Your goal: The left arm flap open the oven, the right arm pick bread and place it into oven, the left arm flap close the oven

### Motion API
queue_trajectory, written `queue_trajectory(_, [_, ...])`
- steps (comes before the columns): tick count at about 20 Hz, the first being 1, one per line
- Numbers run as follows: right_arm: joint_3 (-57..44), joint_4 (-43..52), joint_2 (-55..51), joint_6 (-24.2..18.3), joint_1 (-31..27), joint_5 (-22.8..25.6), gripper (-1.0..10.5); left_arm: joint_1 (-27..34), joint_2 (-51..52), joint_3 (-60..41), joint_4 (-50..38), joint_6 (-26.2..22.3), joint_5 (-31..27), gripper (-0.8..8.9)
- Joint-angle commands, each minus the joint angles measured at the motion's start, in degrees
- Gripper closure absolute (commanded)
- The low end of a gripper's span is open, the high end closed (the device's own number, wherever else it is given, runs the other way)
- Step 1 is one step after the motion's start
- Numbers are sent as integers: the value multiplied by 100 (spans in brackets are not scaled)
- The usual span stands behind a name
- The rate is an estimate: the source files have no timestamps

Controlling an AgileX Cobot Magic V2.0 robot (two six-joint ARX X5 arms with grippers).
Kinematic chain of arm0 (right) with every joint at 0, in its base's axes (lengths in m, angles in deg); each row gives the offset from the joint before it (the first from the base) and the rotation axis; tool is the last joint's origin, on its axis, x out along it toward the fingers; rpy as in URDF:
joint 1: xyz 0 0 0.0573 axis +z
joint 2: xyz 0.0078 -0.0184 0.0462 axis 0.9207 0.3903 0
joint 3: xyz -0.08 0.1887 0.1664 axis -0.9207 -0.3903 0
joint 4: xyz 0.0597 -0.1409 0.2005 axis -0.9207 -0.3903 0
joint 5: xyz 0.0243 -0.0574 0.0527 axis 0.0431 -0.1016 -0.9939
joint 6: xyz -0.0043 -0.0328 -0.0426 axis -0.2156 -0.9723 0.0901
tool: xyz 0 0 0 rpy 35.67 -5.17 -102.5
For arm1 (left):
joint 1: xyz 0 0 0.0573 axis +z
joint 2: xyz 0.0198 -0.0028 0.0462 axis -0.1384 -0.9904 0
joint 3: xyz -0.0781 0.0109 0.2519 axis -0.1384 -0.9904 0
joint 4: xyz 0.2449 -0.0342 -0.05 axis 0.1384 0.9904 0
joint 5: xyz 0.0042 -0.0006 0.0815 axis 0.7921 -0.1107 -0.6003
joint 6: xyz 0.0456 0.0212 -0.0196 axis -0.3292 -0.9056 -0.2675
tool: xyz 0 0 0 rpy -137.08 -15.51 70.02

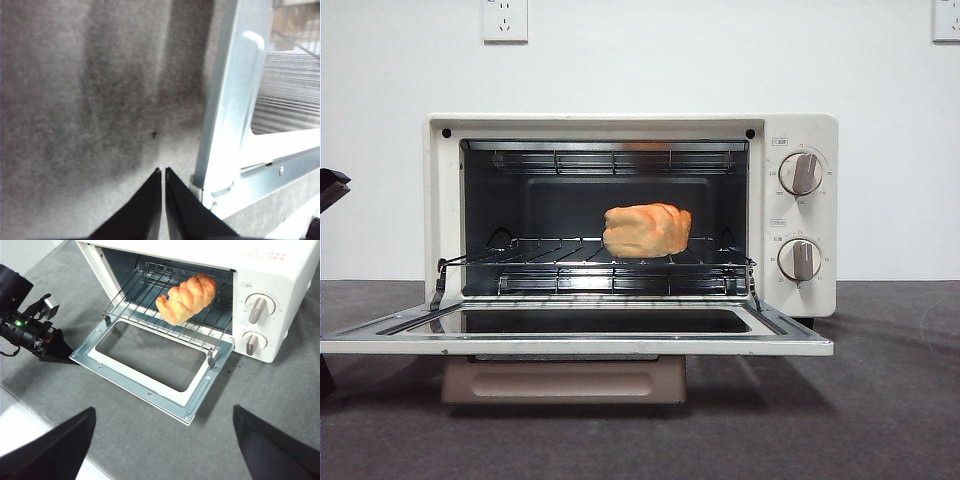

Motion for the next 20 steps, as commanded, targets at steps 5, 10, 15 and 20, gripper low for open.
queue_trajectory(5, [94, 59, 28, -24, 42, 24, 515, -26, -22, 13, -98, -4, 640, 799])
queue_trajectory(10, [94, 59, 28, 26, 42, 24, 515, -15, 175, 13, -195, 114, 789, 799])
queue_trajectory(15, [94, 61, 28, 98, 42, 22, 515, 17, 426, 13, -404, 341, 953, 799])
queue_trajectory(20, [94, 63, 28, 197, 42, 20, 515, 85, 678, 59, -839, 752, 960, 799])
